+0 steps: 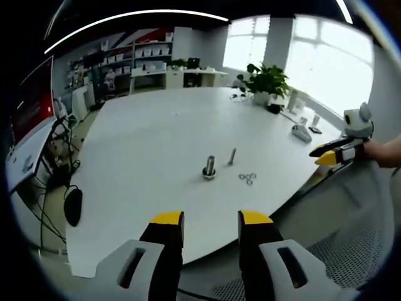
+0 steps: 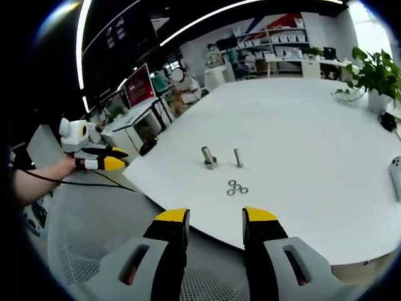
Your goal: Place the washer onto the threaded stud by aligning its center hole with the stud, sliding it down to the base, and recovering from edge contact or off-axis alignment until the washer reaches the visible bottom stop.
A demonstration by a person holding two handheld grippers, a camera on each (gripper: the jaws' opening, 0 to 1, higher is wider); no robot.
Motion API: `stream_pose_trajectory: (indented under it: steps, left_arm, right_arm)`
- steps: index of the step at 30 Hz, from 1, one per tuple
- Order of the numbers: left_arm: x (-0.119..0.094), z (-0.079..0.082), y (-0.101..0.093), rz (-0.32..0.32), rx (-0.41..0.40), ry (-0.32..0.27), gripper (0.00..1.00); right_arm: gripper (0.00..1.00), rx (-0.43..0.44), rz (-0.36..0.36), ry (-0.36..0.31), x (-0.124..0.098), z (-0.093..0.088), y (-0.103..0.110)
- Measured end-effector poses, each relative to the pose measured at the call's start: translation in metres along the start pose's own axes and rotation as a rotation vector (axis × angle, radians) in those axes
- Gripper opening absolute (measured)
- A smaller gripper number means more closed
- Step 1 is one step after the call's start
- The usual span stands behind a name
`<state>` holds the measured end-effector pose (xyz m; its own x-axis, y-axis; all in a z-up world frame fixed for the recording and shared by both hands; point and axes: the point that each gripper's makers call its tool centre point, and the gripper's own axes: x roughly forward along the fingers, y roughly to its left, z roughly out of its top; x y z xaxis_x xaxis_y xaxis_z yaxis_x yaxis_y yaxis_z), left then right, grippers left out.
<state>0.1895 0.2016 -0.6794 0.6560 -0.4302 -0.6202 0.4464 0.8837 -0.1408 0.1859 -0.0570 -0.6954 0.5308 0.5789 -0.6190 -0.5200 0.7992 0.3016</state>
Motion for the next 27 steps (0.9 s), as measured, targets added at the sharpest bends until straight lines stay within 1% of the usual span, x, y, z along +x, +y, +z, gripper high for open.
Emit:
stream_pose_trajectory:
  steps: [3, 4, 5, 6, 8, 10, 13, 16, 18, 20, 21, 22, 24, 27]
  left_arm:
    - [0.000, 0.000, -0.001, -0.008, -0.001, 0.001, 0.32]
    - [-0.001, 0.001, -0.003, -0.004, 0.020, 0.003, 0.30]
    - [-0.003, 0.005, -0.003, 0.019, 0.100, -0.008, 0.28]
    - [-0.002, 0.007, -0.004, 0.019, 0.126, -0.018, 0.28]
    - [-0.002, 0.007, -0.009, 0.003, 0.120, -0.019, 0.28]
    - [-0.002, 0.005, -0.008, -0.019, 0.081, -0.017, 0.28]
    - [-0.003, 0.008, -0.005, -0.029, 0.043, -0.044, 0.30]
    - [-0.002, 0.008, -0.009, -0.039, 0.040, -0.044, 0.30]
    - [0.001, 0.004, -0.009, -0.043, 0.040, -0.019, 0.30]
    - [0.002, 0.001, -0.011, -0.049, 0.048, 0.002, 0.31]
    - [0.002, 0.000, -0.011, -0.050, 0.055, 0.005, 0.31]
    - [0.002, 0.000, -0.012, -0.052, 0.060, 0.007, 0.31]
    - [0.002, 0.000, -0.013, -0.062, 0.057, 0.002, 0.31]
    - [0.001, 0.003, -0.014, -0.077, 0.029, -0.016, 0.32]
  right_arm:
    - [0.36, 0.001, -0.001, -0.008, -0.001, 0.001, 0.000]
    - [0.36, 0.006, -0.001, -0.009, -0.001, 0.001, 0.000]
    - [0.36, 0.005, 0.000, -0.008, -0.001, 0.001, 0.000]
    - [0.36, 0.004, -0.002, -0.003, -0.001, 0.000, -0.001]
    - [0.36, 0.005, 0.000, 0.015, 0.000, -0.003, -0.001]
    - [0.37, -0.002, 0.005, 0.025, 0.001, -0.005, 0.001]
    - [0.37, -0.009, 0.003, 0.040, 0.002, -0.007, 0.002]
    - [0.37, 0.006, -0.007, 0.034, 0.001, -0.007, -0.001]
    - [0.37, 0.013, -0.013, 0.034, 0.001, -0.007, -0.002]
    - [0.39, 0.016, -0.012, 0.073, 0.003, -0.013, -0.003]
    - [0.39, -0.002, -0.016, 0.100, 0.004, -0.017, -0.003]
    - [0.39, -0.014, -0.018, 0.113, 0.004, -0.020, -0.003]
    - [0.39, -0.018, -0.025, 0.124, 0.004, -0.022, -0.004]
    - [0.39, -0.005, -0.042, 0.130, 0.003, -0.022, -0.008]
